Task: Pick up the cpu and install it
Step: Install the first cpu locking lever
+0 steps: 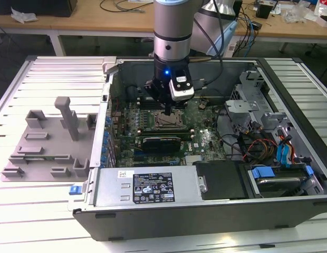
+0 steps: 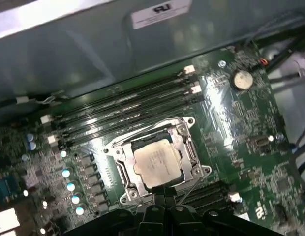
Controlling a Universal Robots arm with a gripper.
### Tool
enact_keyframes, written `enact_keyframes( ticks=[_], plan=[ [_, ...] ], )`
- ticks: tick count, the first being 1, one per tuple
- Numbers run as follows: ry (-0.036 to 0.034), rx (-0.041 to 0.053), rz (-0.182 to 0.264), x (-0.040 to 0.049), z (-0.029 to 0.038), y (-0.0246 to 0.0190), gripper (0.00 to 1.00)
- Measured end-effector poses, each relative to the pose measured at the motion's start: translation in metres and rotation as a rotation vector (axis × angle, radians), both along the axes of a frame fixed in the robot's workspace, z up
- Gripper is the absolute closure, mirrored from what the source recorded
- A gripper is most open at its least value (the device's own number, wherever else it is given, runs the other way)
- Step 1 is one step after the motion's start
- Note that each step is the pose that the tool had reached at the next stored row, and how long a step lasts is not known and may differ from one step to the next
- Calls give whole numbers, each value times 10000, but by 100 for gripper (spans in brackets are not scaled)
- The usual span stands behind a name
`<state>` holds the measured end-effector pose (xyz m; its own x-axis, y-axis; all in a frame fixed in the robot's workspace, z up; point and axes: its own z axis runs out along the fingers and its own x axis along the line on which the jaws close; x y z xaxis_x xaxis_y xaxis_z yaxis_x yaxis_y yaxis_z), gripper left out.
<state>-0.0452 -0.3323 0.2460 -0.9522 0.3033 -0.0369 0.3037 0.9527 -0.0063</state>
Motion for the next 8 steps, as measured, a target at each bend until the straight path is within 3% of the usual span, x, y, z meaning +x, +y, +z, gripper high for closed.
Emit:
enact_keyframes(
  ticks=[6, 8],
  plan=[
    [-1, 0, 1478, 6, -30, 0, 89],
    [0, 0, 1939, 65, -41, 0, 89]
  ],
)
